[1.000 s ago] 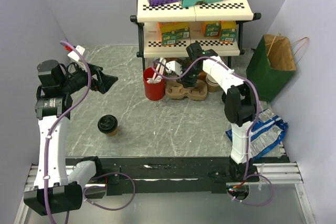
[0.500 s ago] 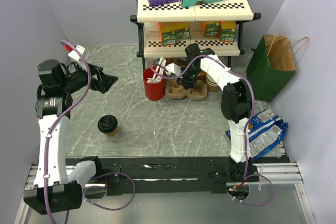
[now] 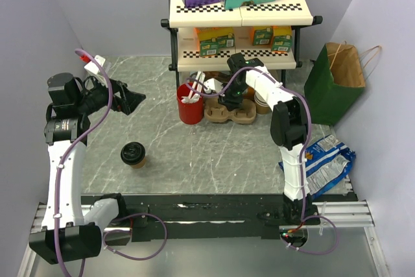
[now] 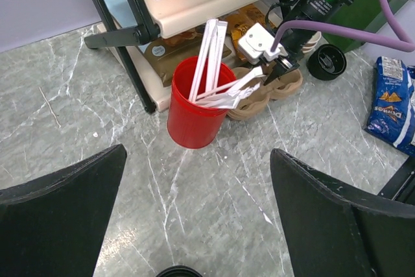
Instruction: Pack the takeout coffee
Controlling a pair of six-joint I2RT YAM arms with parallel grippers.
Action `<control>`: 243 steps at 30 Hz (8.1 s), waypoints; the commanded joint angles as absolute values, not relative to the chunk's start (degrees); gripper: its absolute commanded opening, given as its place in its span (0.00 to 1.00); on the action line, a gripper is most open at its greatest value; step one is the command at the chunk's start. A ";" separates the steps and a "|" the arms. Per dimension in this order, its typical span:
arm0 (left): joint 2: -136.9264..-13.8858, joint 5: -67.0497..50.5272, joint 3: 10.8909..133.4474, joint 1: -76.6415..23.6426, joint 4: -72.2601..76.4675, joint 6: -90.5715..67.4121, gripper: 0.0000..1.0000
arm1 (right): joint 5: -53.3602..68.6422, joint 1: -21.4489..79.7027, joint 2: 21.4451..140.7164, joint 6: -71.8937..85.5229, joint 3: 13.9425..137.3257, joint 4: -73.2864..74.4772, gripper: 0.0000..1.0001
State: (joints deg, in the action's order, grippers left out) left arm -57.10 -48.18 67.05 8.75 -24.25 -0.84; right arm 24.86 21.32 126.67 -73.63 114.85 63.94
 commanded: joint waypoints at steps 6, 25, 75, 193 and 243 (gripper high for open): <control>-56.95 -48.25 67.15 8.88 -22.76 1.14 0.99 | 27.25 20.48 126.21 -75.32 116.45 68.91 0.47; -58.01 -48.43 67.68 9.32 -22.06 0.35 0.99 | 24.52 20.48 128.41 -73.83 115.84 63.55 0.49; -55.90 -49.31 64.95 9.58 -20.57 -1.67 0.99 | 28.83 20.39 116.37 -64.08 115.49 66.27 0.00; -66.18 -50.54 69.61 -3.16 -8.53 -8.44 0.99 | -8.53 -15.03 92.64 -25.66 101.87 45.36 0.68; -71.90 -43.15 84.38 -3.78 -24.53 6.06 0.99 | 33.55 -14.85 43.86 -30.50 85.25 62.65 0.00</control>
